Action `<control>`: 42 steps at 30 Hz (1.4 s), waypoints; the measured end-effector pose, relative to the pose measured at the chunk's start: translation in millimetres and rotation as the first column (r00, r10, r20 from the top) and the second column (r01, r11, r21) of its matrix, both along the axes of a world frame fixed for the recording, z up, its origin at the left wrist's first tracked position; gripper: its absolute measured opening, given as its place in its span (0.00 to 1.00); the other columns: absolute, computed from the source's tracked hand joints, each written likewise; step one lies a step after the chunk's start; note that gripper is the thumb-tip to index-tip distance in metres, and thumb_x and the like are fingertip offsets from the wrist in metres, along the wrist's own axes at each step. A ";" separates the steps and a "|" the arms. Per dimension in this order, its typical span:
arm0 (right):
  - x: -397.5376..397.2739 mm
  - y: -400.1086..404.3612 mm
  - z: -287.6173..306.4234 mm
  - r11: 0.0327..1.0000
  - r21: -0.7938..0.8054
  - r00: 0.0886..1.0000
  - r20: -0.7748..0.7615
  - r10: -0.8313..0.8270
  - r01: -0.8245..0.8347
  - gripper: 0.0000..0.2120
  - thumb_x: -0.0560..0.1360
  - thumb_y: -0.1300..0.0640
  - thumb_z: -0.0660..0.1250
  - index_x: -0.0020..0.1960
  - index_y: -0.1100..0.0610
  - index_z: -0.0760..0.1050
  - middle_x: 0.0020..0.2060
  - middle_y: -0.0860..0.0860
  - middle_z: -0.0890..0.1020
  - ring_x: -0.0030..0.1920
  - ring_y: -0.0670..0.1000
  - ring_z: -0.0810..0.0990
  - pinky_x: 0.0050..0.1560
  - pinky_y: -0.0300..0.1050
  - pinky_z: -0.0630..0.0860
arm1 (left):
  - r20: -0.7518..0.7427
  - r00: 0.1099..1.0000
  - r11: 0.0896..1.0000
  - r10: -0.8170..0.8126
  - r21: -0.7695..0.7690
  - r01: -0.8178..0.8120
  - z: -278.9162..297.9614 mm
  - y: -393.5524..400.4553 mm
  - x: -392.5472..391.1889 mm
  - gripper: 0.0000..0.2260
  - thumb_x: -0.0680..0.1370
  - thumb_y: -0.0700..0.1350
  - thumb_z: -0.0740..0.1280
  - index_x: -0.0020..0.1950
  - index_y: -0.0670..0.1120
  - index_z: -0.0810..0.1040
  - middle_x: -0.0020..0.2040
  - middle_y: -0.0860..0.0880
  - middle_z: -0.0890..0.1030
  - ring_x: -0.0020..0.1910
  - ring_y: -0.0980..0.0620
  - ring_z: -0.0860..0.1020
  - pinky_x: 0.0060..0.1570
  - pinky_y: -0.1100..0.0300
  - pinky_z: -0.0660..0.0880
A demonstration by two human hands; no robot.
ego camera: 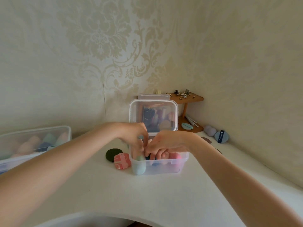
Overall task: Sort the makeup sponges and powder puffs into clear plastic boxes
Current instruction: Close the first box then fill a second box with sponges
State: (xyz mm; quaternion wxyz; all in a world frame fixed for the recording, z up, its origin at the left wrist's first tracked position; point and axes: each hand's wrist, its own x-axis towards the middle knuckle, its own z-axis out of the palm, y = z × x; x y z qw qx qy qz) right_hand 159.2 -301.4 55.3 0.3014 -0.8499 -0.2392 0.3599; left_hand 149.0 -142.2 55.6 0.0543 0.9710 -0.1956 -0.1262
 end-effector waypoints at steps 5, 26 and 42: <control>6.3 -17.3 4.5 0.935 0.282 0.974 -0.137 -0.181 0.214 0.10 0.78 0.58 0.61 0.41 0.61 0.76 0.31 0.53 0.77 0.30 0.47 0.72 0.34 0.35 0.68 | 0.098 0.995 0.996 -0.029 -0.081 0.037 6.4 -10.6 -0.7 0.12 0.73 0.51 0.69 0.52 0.46 0.78 0.55 0.48 0.73 0.55 0.50 0.74 0.58 0.53 0.73; 8.8 -47.8 -0.7 0.893 -0.449 0.740 0.611 0.281 0.032 0.06 0.72 0.56 0.66 0.44 0.59 0.77 0.47 0.56 0.81 0.44 0.53 0.76 0.40 0.41 0.70 | 0.093 0.973 0.975 -0.212 -0.054 0.218 -32.4 -56.9 14.1 0.11 0.71 0.46 0.70 0.48 0.44 0.72 0.41 0.53 0.74 0.44 0.51 0.74 0.44 0.60 0.70; 77.7 -112.0 -2.8 0.813 -0.041 0.570 0.734 -0.369 0.580 0.13 0.79 0.61 0.55 0.55 0.64 0.77 0.50 0.59 0.80 0.52 0.58 0.77 0.47 0.44 0.70 | 0.088 0.980 0.982 -0.178 0.084 0.171 -21.2 -75.7 30.8 0.10 0.70 0.56 0.71 0.40 0.53 0.72 0.37 0.53 0.76 0.39 0.51 0.75 0.36 0.63 0.67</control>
